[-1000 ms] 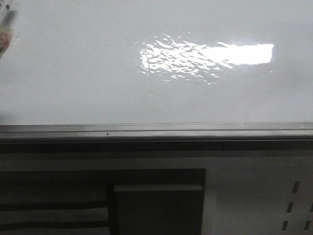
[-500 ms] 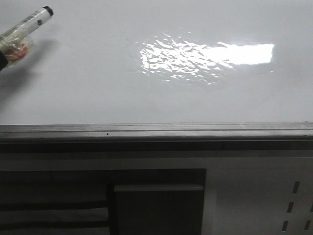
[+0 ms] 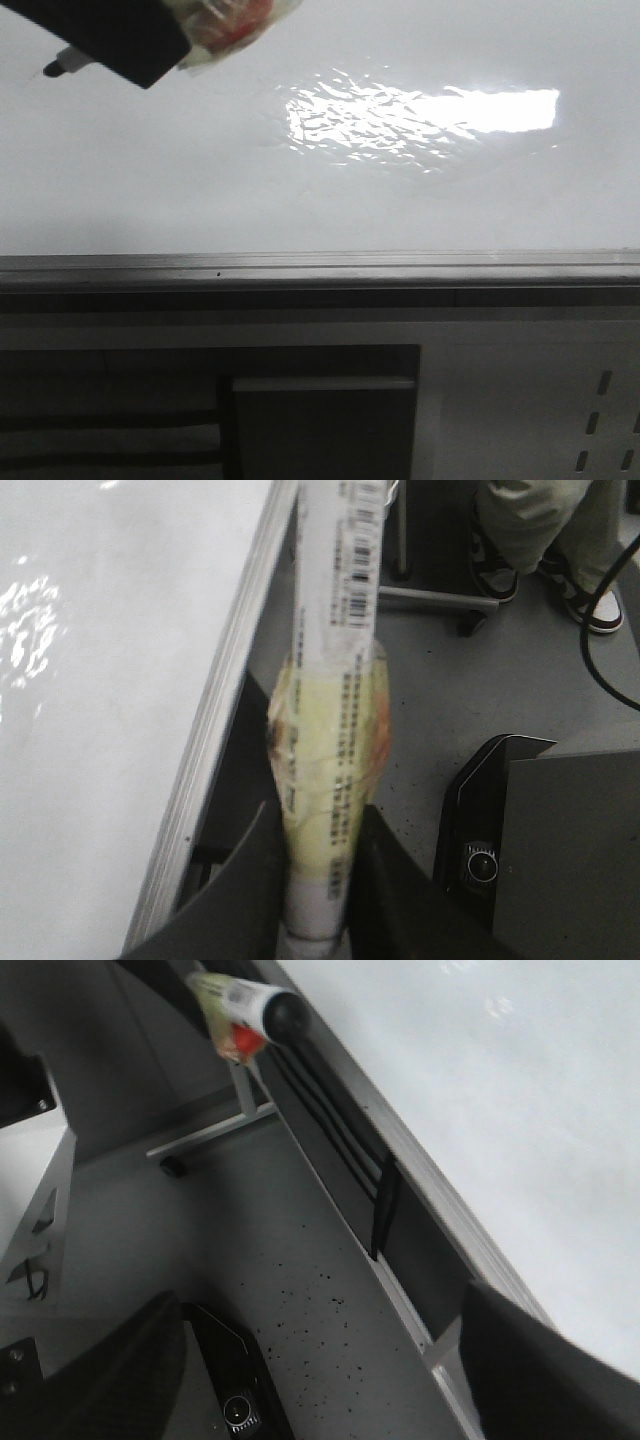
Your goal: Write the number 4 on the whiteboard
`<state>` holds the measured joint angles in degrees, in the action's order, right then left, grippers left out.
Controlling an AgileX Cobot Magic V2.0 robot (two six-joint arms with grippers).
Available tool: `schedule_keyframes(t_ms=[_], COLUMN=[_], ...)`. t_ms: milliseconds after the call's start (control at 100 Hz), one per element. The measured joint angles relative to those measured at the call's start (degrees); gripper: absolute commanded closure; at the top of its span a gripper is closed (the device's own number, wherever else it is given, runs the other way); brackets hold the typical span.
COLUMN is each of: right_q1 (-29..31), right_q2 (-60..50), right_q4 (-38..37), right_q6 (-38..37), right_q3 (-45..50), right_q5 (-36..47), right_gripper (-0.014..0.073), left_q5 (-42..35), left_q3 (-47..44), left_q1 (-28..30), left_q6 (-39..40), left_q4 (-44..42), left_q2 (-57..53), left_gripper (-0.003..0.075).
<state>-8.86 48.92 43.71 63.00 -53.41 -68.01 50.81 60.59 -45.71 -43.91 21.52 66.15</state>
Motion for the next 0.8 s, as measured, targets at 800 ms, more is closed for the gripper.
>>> schedule_keyframes(t_ms=[800], right_q1=[-14.7], right_q2=[12.6], right_q4=[0.8], right_q6=[4.9], right_q3=[-4.4], right_q5=[7.0], right_gripper=[0.0221], left_q5=[-0.1], left_q3=[6.8], left_q1=[-8.3], left_q6=[-2.0], left_q4=[-0.6], left_q2=[8.4], left_gripper=[0.0741])
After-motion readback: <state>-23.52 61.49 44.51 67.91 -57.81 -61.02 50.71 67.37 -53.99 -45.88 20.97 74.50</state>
